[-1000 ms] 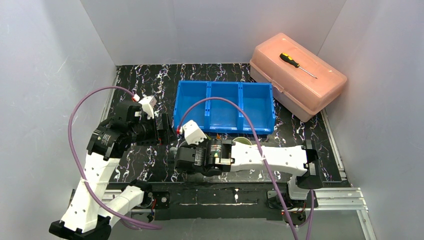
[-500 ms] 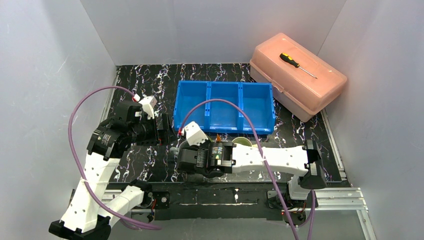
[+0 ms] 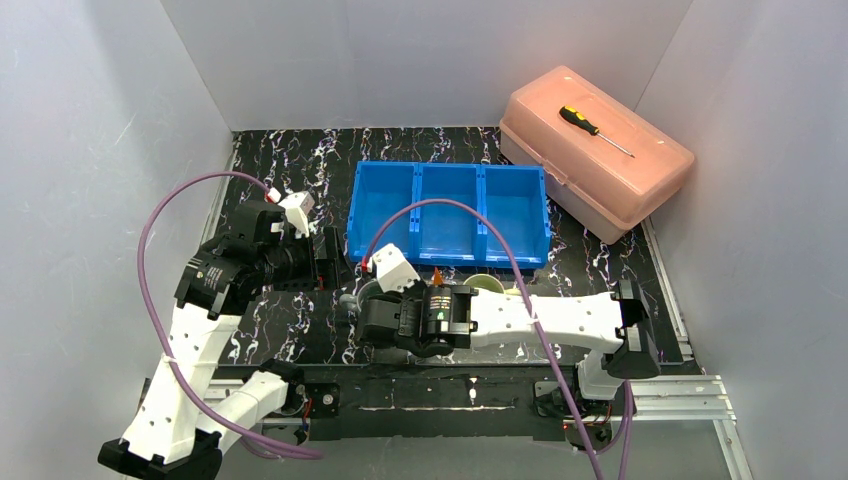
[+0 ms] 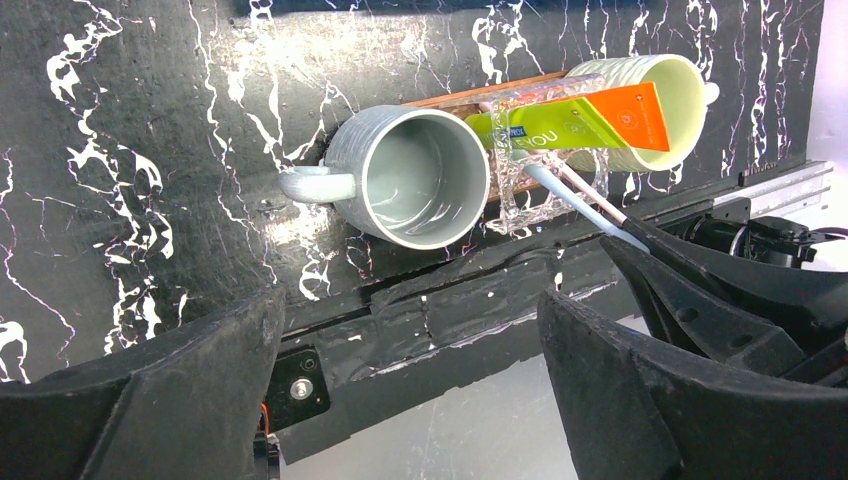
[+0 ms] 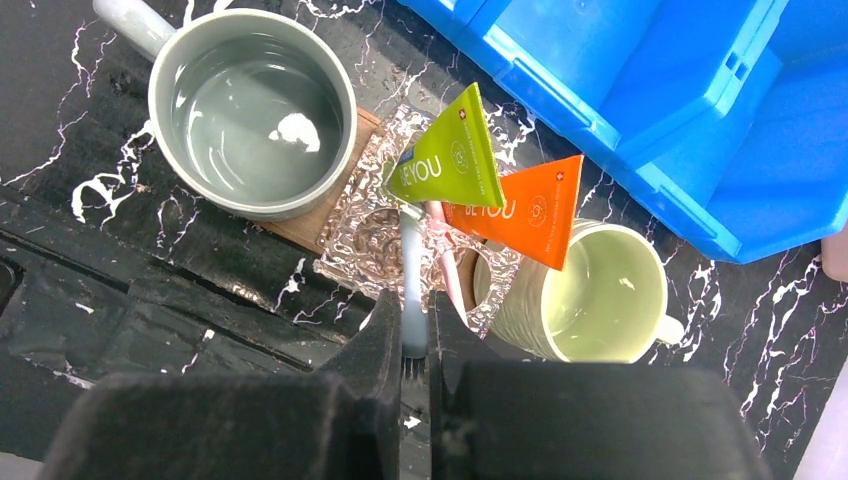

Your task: Prepare toiletry sets of a toothbrush and toothpaste on the tray

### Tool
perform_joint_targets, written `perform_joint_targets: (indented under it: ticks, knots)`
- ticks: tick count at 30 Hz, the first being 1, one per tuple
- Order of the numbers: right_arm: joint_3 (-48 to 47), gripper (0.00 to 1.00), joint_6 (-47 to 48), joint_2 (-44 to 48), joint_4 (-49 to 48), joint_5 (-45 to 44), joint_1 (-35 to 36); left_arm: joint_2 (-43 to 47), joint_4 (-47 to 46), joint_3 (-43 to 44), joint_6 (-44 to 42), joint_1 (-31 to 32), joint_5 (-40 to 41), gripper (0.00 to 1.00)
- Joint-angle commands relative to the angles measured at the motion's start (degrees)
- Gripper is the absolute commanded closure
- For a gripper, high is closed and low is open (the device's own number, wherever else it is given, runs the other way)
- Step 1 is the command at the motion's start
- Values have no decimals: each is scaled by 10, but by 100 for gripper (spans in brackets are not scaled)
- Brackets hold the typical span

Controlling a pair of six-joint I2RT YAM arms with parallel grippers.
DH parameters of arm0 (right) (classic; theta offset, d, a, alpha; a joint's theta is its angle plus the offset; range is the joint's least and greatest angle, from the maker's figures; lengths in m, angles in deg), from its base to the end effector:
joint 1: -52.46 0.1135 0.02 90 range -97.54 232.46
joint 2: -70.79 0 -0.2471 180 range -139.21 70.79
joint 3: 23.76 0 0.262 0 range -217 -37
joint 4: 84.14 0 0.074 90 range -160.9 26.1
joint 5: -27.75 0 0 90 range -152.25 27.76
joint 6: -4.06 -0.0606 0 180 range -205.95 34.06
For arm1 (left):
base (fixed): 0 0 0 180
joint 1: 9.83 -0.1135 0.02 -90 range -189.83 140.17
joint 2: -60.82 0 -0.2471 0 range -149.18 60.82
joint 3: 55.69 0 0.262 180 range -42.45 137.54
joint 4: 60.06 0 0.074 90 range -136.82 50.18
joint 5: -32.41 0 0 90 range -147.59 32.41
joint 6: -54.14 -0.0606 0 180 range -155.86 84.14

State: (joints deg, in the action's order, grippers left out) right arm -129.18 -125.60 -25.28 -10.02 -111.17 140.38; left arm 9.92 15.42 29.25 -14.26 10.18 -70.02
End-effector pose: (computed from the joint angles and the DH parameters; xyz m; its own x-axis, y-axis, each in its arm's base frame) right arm 0.0585 0.3513 0.2988 -0.4369 -0.4758 -0.7633 -0.4756 0.8425 -0.2529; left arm 0.1657 -0.0742 0.3638 -0.7570 -0.1069 -0.6446 0.2227 0.8852 -0.4084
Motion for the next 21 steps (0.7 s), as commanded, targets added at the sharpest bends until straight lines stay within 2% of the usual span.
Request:
perform_joint_targets:
  ticks: [1, 14, 21]
  knots:
    - [7, 90, -4, 29, -13, -12, 0, 1, 10, -2, -8, 3, 6, 3]
    - [4, 73, 1, 41, -20, -8, 3, -4, 15, 0, -8, 2, 2, 3]
    - [1, 69, 6, 47, -20, -9, 7, -9, 16, 4, -8, 2, 1, 3]
